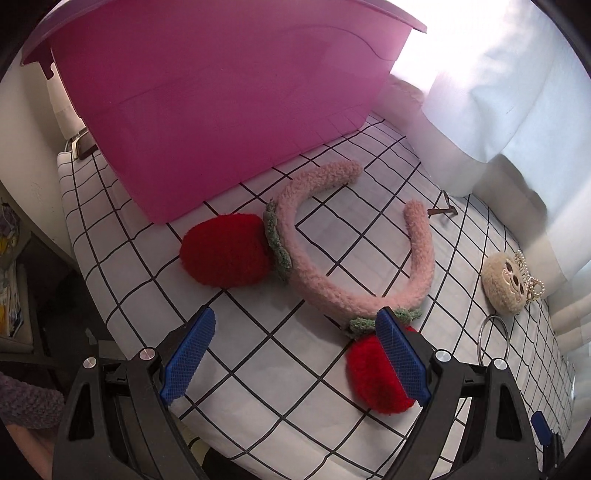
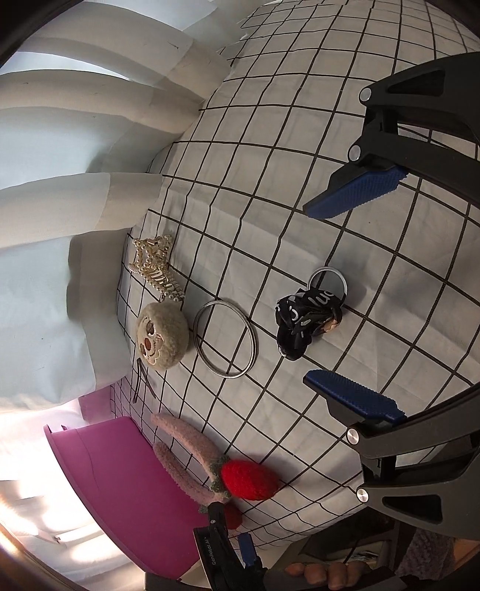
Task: Organize jewelry
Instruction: 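Move left tool to the pink fuzzy headband while right tool approaches the black hair tie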
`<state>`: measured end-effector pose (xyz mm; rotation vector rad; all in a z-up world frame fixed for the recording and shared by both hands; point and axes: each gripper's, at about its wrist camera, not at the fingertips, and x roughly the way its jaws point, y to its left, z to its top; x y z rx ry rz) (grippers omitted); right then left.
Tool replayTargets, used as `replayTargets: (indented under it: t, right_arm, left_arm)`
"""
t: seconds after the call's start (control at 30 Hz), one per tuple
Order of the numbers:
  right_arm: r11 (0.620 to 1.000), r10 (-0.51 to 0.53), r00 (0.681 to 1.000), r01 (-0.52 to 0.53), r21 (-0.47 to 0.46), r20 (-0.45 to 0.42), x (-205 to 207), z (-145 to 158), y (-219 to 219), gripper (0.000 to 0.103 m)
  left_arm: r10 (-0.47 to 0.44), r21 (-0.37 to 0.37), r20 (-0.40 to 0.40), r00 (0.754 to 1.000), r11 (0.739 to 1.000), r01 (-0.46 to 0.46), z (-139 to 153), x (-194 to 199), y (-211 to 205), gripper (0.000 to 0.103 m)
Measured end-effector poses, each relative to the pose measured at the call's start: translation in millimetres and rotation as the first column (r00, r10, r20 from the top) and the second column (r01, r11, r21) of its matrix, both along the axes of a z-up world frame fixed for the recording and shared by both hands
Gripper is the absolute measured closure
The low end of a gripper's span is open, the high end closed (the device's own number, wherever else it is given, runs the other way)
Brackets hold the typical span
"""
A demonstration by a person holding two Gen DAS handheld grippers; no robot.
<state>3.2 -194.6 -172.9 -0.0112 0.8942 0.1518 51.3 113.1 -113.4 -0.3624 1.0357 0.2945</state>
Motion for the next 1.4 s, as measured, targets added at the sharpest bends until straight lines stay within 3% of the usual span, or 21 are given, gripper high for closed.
replayTargets:
  t: [0.7,1.1,1.4]
  right_arm:
    - [0.997,0.011,1.000,-0.010,-0.072,0.005,3,-14,15,0.023]
    - [0.994,0.008,1.000,-0.008,-0.108,-0.004,12,-25,18,0.023]
    - [0.994,-0.001,1.000,0.002,-0.105,0.008,16,-31,17,0.023]
  left_arm:
    - [0.105,-0.032,-0.061,0.993,0.994,-0.107,-32,40,0,0.016]
    - [0.096,0.084,-0.067,0.993,0.992,-0.091,-39,53,-14,0.007]
    - [0.102,0.125,-0.059,0.993,0.988,-0.094,-41,57,-15,0.005]
